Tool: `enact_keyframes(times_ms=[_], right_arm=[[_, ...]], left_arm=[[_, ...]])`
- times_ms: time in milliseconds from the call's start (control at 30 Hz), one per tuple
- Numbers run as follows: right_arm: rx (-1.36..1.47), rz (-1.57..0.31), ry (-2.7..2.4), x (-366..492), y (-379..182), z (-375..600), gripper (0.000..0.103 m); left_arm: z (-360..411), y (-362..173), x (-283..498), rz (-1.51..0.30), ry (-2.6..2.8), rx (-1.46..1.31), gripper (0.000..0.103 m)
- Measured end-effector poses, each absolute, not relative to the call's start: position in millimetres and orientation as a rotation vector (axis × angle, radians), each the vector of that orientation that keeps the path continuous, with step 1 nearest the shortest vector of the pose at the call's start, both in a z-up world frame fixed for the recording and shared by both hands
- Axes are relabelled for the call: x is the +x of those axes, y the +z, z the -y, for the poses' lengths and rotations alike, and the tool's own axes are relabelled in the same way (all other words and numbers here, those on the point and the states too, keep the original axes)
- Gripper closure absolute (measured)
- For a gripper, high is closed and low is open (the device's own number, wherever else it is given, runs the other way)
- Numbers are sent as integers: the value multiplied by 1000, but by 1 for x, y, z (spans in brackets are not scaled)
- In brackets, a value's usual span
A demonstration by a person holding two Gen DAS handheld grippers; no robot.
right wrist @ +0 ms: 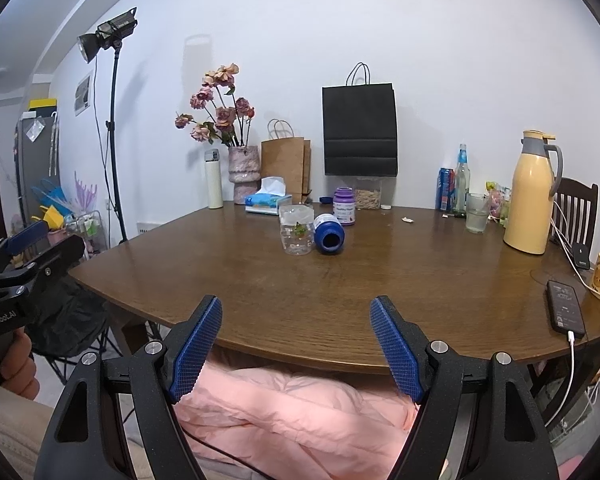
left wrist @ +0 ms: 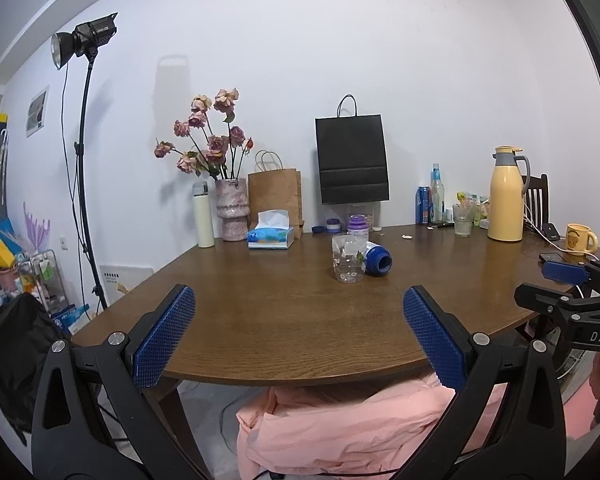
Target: Flip cup upright
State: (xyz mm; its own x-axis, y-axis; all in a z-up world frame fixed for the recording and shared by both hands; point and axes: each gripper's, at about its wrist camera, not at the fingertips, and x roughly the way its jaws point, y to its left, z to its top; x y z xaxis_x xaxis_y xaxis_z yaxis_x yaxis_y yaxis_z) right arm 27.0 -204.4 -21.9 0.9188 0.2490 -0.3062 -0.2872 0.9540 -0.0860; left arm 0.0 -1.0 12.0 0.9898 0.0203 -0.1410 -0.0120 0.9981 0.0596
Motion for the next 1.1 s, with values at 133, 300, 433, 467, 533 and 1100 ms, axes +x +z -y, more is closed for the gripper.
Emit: enact_keyframes(times_ms=[133, 300, 433, 467, 533, 1100], right_arm=[[-130, -293, 277, 26, -23, 204, 21], [-130, -294, 279, 27, -23, 203, 21], [-128, -292, 279, 27, -25, 205, 21], [-127, -292, 279, 26, -25, 205, 21], [-127, -292, 279, 27, -25, 205, 21], [-124, -288, 277, 26, -25, 205, 21]], left_arm=[[2, 12, 0, -140, 19, 58, 0], [2, 11, 1, -139, 18, 58, 0], [2, 11, 0, -136, 18, 59, 0], [2, 11, 0, -136, 18, 60, 0], [2, 11, 0, -137, 18, 58, 0], [1, 10, 0, -135, 18, 58, 0]])
